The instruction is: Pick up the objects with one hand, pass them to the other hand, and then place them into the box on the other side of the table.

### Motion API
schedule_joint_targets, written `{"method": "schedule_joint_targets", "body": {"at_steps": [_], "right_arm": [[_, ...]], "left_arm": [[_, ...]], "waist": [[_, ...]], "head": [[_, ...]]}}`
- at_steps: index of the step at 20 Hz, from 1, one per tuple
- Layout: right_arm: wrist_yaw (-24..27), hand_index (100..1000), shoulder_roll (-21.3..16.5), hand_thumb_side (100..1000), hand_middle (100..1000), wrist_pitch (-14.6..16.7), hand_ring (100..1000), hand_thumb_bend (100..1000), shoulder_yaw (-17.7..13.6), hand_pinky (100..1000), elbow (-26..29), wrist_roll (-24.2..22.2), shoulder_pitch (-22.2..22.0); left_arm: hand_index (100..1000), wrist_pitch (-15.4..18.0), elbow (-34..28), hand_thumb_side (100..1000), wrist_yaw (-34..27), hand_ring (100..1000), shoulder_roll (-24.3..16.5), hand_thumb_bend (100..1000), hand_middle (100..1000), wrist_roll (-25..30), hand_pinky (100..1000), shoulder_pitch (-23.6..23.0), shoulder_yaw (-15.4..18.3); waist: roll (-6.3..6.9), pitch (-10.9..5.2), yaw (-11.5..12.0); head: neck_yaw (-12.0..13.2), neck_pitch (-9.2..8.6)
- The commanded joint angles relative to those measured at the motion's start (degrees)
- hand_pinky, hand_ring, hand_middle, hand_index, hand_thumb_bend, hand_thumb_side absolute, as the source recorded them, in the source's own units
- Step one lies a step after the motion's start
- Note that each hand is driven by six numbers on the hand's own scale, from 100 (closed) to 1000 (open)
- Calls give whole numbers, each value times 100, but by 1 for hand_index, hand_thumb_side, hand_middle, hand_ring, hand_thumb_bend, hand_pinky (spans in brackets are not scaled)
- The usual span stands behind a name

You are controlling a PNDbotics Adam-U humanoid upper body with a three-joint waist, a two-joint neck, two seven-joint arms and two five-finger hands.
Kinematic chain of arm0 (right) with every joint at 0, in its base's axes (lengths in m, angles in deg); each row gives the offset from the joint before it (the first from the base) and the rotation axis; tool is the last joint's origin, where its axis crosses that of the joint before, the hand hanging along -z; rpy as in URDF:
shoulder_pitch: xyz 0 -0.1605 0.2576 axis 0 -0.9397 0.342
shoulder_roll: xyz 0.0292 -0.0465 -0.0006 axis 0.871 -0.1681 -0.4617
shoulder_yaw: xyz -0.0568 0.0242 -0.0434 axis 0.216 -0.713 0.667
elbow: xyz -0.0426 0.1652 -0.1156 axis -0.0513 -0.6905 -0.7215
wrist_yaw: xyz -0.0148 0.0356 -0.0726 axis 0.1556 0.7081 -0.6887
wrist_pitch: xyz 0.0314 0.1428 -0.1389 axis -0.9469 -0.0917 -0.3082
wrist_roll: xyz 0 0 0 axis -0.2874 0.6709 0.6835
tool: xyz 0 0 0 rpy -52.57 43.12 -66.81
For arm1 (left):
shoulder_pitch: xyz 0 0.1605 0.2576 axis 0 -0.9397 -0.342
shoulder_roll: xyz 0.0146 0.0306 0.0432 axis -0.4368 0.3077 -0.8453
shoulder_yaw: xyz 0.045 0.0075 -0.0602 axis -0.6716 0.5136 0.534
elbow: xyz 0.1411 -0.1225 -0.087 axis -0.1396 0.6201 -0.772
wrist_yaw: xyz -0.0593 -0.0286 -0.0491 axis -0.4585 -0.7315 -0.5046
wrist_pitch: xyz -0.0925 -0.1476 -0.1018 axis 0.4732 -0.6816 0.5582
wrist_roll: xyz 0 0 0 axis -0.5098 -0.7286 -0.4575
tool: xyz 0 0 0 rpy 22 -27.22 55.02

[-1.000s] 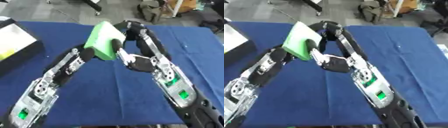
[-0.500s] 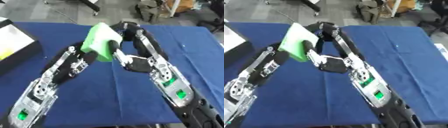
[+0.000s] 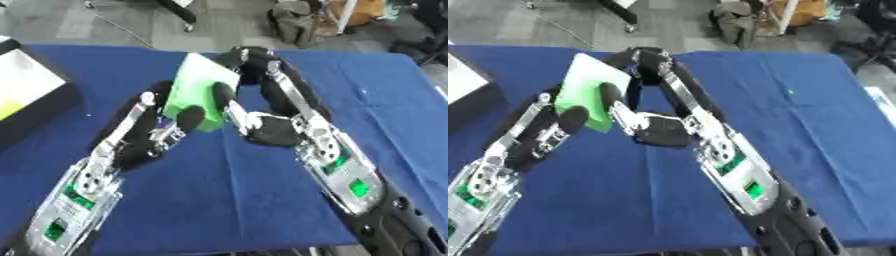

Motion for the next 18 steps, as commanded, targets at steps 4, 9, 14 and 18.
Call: {"method": "schedule_joint_targets", "body": {"at_steps": [4, 9, 14, 18], "right_arm": [[-26, 154, -32, 451, 164, -1, 314, 100, 74, 319, 35, -85, 20], [-57, 153, -55, 435, 165, 41, 310, 100, 72, 315, 35, -113, 34], [-114, 153, -56, 424, 164, 65, 305, 100, 58, 307, 35, -108, 37], [-158, 158, -52, 419, 169, 99, 298, 100, 48, 301, 35, -98, 40]], "left_arm": [[821, -17, -109, 745, -121, 588, 245, 389, 590, -108, 825, 146, -104], [746, -52, -92, 757, -244, 509, 296, 271, 506, -161, 765, 140, -130], [658, -83, -76, 730, -403, 430, 347, 100, 417, -305, 694, 138, -129], [543, -148, -37, 599, -598, 330, 391, 100, 313, -484, 591, 133, -127]], "waist": [[12, -92, -7], [10, -94, -17], [7, -91, -29], [9, -87, -38]], "head": [[-15, -13], [-16, -13], [-12, -13], [-16, -13]]}}
